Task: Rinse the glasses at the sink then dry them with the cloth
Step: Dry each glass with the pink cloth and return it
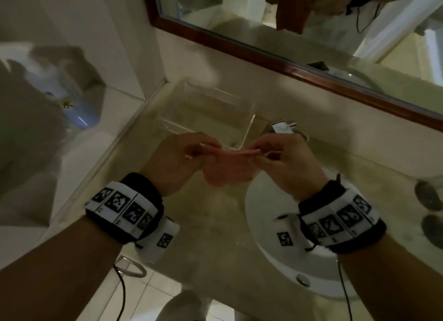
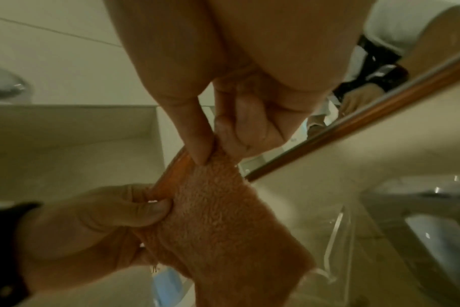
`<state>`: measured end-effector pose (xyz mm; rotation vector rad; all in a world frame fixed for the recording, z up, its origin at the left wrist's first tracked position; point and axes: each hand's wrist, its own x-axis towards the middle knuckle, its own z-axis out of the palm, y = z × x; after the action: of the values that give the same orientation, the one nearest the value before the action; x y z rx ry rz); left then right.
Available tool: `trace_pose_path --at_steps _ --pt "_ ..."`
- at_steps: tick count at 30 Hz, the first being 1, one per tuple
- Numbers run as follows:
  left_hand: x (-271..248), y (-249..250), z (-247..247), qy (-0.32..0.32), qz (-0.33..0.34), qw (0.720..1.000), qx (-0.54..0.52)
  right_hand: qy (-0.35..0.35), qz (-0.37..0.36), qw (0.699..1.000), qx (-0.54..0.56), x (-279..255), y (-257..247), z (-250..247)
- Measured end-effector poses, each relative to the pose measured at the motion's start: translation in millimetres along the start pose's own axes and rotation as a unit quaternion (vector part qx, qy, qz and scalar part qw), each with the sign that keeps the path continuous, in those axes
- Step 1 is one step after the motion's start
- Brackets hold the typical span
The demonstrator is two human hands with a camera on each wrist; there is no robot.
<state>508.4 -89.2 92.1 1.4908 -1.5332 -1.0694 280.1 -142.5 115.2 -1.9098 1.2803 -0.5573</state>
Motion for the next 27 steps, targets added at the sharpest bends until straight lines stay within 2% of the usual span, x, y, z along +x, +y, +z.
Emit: trace_pose_path --at_steps 5,8,10,13,20,23,27 --pt "13.4 -5.2 -4.3 -0.037 0.006 0.990 -0.137 0.006 0.044 0.995 0.087 20.1 -4.1 -3.0" --pt "22.6 -6.5 -5.1 -0.070 -0.040 0.977 -0.199 0.022 0.044 0.993 0.109 24.8 -6.7 -3.8" --pt "27.3 -8.3 -3.3 -0.065 -0.049 0.974 -0.213 0.027 0.037 0.992 0.122 26.1 -10.7 -4.8" --pt "34.9 -11.4 -1.7 -0.033 -0.013 0.984 -0.173 0.037 0.017 0.993 0.108 29.0 -14.8 -6.5" --pt "45.9 -10.9 -9.5 -0.020 0.028 0.998 -0.050 0.018 -0.011 0.998 0.067 36.3 -16.4 -14.2" --pt "49.9 -8.4 -12.3 -0.028 0.026 0.997 -0.066 0.003 -0.019 0.998 0.054 39.9 -15.4 -15.8" --pt "55.2 -4.1 -10.0 -0.024 0.014 0.997 -0.067 0.021 -0.032 0.998 0.040 43.4 -18.2 -18.5"
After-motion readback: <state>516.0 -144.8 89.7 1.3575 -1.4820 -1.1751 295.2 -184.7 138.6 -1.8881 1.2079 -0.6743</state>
